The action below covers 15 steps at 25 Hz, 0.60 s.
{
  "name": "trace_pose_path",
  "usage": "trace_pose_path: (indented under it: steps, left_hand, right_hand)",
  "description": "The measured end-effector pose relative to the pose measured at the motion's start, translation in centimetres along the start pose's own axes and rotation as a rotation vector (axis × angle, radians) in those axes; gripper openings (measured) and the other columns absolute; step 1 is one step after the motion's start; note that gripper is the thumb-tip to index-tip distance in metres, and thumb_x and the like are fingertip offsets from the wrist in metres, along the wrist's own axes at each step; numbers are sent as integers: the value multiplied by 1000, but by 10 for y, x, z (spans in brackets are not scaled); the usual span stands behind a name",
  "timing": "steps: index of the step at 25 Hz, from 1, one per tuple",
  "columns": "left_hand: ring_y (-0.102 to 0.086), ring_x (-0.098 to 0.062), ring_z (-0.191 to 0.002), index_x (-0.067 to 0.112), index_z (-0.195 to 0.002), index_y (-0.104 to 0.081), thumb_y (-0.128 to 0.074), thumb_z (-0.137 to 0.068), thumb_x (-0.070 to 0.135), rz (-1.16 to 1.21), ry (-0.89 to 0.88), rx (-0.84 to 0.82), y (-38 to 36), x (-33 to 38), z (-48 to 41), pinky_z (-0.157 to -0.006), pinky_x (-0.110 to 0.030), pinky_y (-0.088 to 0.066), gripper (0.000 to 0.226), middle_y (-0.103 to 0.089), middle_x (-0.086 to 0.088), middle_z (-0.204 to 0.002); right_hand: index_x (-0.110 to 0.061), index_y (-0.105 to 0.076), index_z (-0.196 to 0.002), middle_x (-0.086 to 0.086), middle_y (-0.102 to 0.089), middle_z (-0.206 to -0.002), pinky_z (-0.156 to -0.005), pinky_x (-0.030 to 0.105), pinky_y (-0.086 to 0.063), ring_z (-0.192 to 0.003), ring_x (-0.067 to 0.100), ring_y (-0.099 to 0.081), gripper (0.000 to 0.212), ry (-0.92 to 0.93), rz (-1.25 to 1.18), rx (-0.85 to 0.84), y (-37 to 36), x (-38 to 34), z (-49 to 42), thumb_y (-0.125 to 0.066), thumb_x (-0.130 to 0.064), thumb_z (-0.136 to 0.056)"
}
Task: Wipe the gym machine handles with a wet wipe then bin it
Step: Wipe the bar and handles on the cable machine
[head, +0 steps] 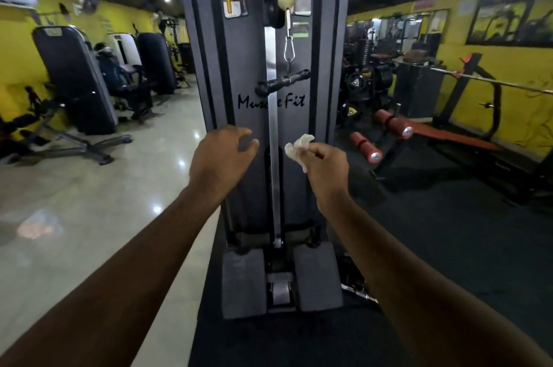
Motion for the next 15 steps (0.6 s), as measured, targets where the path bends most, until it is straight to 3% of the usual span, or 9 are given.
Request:
trace_pose_path:
  steps: [3, 6, 9, 15]
  left_hand:
    - [-58, -19, -115, 22, -131, -61, -56, -95, 44, -33, 8, 44, -33, -5, -65, -94, -29, -43, 43, -62, -2, -130]
    - [-55, -18, -120, 20, -137, -55, -57, -95, 43, -53, -18, 88, -57, -12, -116, -93, -23, -39, 47, -59, -2, -134]
    - [-50, -17, -125, 20, -142, -50, -55, -96, 42, -100, -64, 93, -85, -27, -155, -97, -23, -37, 51, -55, -1, -138]
    - [-51, -17, -121, 21, -140, -52, -55, -94, 43, -67, -157, 96, -112, -53, -190, -99, -26, -39, 51, -59, 0, -132]
  right_hand:
    - [-27, -66, -85, -6, -68, -81, -70, 27, -56, -76, 7, -65, 8, 45, -8, 8, -27, -1, -75, -73, -26, -85]
    - [-17, -67, -105, -7, -67, -99, -75, 18, -54, -88, 3, -64, 19, 110, -34, 27, -58, 0, -134, -71, -23, -88]
    - [-13, -65, -102, -5, -57, -103, -73, 6, -45, -86, 1, -57, 13, 201, -1, 63, -81, 3, -173, -68, -17, -89]
    - [-9, -65, -100, -13, -60, -92, -73, 5, -44, -85, -9, -58, 8, 469, 22, 135, -120, -4, -217, -63, -12, -93]
Point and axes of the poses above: each hand's wrist, its own z-axis away from the middle knuckle, its own y-axis out of the back of the hand, x = y × z, the point moved 7 cm from there along -z, towards the middle knuckle
